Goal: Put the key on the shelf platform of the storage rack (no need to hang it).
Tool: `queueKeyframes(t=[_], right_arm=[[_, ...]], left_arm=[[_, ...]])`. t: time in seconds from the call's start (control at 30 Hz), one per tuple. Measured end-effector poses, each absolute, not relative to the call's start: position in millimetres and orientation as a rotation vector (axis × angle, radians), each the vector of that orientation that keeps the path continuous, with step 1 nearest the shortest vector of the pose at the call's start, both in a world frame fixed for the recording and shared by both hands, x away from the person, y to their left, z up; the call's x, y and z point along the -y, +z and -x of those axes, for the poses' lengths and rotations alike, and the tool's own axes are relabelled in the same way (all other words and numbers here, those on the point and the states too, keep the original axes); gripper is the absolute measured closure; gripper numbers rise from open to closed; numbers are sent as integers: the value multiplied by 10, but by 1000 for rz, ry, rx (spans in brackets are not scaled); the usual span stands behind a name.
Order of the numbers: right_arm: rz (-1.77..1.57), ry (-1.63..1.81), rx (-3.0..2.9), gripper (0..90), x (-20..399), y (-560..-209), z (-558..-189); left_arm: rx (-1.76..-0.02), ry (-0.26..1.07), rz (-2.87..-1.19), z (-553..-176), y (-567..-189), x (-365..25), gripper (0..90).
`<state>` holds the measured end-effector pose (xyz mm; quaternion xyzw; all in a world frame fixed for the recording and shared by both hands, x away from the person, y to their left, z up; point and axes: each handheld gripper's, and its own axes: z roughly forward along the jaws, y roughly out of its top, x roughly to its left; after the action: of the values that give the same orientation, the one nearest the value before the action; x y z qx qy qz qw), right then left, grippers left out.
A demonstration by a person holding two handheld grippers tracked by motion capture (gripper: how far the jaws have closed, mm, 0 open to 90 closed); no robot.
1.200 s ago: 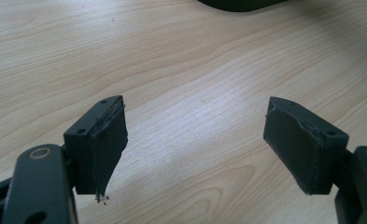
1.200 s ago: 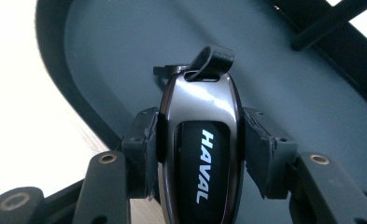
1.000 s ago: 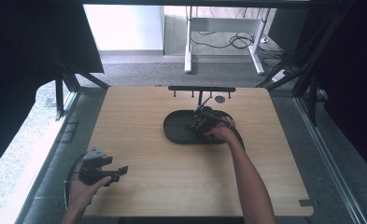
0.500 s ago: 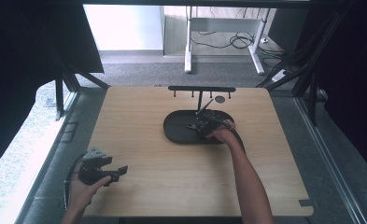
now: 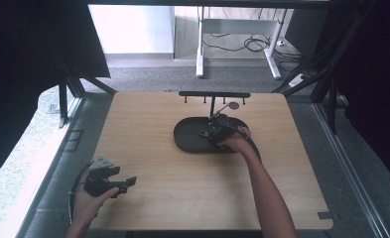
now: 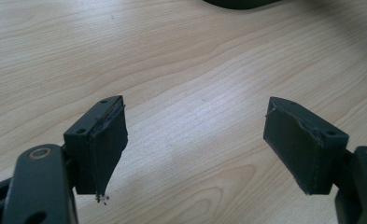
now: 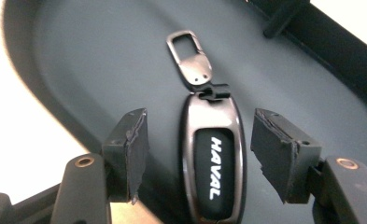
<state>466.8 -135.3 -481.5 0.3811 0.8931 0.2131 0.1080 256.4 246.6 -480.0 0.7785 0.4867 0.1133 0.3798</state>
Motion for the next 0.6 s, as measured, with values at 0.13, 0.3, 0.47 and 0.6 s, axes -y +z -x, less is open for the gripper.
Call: queueKeyframes(t=[0.13,0.3,0.47,0.6], right_arm=[[-1076,655,-2626,368,1366,-4730,-4545],[-1044,732,-2627,372,1444,-4625,-4320],[-1039,783,-2631,373,1499,-4593,-4161],[-1015,820,-2626,373,1554,-4577,-3982]], left_arm=[[-1233,289,-1999,-2567,-4802,-2454,217],[-1227,287,-2006,-2565,-4802,-2429,217],[-1229,290,-2002,-2558,-4795,-2414,217],[-1228,293,-2002,-2555,-4788,-2414,217]])
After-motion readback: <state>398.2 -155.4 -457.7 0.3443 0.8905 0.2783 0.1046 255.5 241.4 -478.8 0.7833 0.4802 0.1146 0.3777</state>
